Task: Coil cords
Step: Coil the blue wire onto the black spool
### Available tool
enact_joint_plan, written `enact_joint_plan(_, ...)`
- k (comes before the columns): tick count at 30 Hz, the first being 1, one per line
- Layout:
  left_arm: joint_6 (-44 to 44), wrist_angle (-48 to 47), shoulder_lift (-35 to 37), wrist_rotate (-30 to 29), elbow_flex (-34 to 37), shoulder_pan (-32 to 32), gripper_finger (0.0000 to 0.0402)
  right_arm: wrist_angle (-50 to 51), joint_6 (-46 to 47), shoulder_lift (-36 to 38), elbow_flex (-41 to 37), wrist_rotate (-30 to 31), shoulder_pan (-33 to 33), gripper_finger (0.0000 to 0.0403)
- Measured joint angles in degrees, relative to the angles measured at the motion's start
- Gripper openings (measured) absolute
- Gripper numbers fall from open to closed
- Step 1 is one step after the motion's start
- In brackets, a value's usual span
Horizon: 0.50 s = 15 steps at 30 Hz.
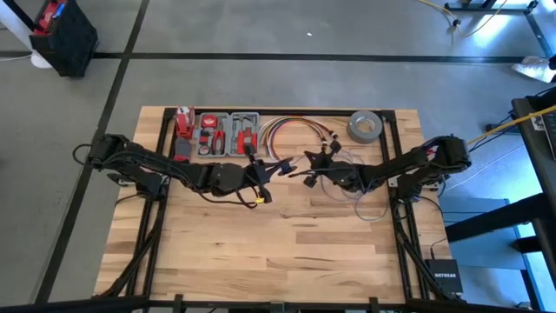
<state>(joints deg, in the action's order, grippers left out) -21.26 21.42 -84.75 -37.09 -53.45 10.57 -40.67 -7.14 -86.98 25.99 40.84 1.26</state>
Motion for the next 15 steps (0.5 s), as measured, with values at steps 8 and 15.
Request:
enact_joint_plan(8,1.8,-5.0,0.0,1.0,0.0,-2.3,0.0,0.3,1.0,4.8,-0.3,-3.5,0.3,0.0004)
enact_joint_plan(15,1.5,-6.6,0.0,0.9,0.0,-2.9,0.0,0.7,6.1,7.7,-0.3,-9.7,0.3,0.0003)
